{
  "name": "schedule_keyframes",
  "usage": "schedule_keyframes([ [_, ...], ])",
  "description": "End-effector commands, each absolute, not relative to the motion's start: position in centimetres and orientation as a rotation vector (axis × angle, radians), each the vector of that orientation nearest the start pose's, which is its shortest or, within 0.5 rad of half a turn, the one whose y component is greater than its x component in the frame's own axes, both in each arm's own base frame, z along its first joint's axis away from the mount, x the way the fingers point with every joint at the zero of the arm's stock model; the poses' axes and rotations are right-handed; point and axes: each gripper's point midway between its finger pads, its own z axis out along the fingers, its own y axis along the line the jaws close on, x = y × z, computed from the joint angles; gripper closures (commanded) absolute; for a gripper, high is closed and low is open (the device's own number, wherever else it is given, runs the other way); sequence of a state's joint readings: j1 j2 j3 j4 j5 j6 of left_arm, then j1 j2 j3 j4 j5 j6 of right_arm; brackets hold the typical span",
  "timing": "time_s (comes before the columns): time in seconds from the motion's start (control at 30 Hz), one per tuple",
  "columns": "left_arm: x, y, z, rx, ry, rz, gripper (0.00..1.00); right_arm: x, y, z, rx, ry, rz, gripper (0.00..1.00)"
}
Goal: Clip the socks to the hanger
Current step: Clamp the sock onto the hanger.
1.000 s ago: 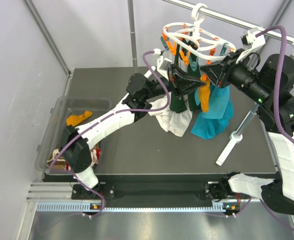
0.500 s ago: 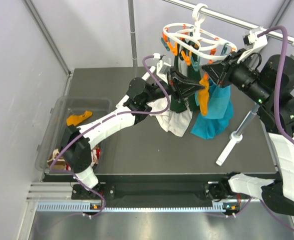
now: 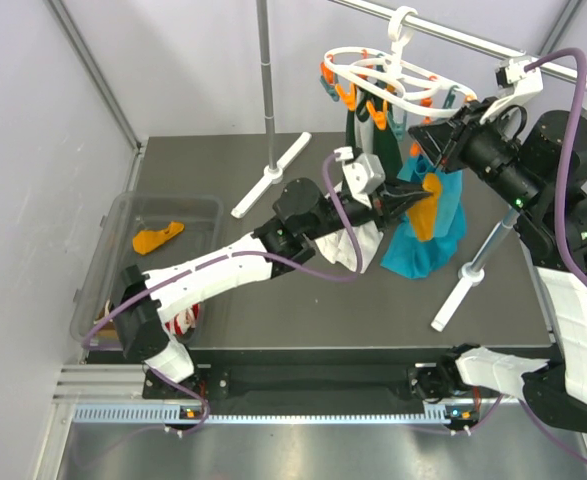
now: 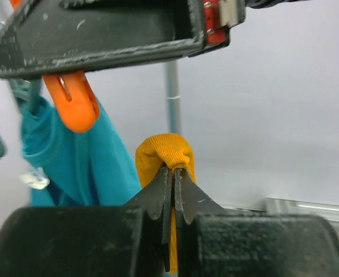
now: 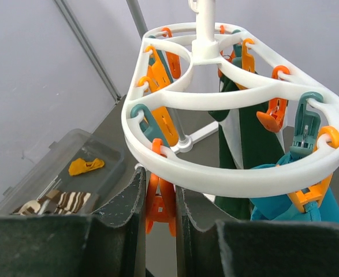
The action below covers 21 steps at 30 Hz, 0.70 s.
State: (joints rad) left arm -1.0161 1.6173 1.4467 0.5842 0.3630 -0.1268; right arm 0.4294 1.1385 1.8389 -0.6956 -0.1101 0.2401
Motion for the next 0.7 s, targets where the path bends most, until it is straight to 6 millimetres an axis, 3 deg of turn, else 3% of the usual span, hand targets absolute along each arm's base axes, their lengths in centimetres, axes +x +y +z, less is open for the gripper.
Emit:
schedule_keyframes([
  [0.0, 23.4, -44.9, 47.9, 0.745, 0.924, -0.879, 1.00, 26.1, 15.1, 52.4, -0.201, 1.562, 0.620, 1.00],
  [0.03, 22.7, -45.2, 47.8, 0.754, 0.926, -0.849, 1.00, 26.1, 15.1, 52.4, -0.201, 1.564, 0.620, 1.00],
  [0.2, 24.8, -44.2, 47.1, 0.662, 0.974, -0.546, 1.00, 26.2, 15.2, 52.4, -0.206, 1.563, 0.624, 1.00],
  [0.37, 25.9, -43.4, 46.1, 0.620, 0.980, -0.390, 1.00, 25.9, 15.4, 52.5, -0.217, 1.560, 0.638, 1.00],
  [0.67, 25.3, -43.6, 46.5, 0.628, 0.919, -0.400, 1.00, 25.8, 16.4, 52.2, -0.255, 1.570, 0.683, 1.00],
])
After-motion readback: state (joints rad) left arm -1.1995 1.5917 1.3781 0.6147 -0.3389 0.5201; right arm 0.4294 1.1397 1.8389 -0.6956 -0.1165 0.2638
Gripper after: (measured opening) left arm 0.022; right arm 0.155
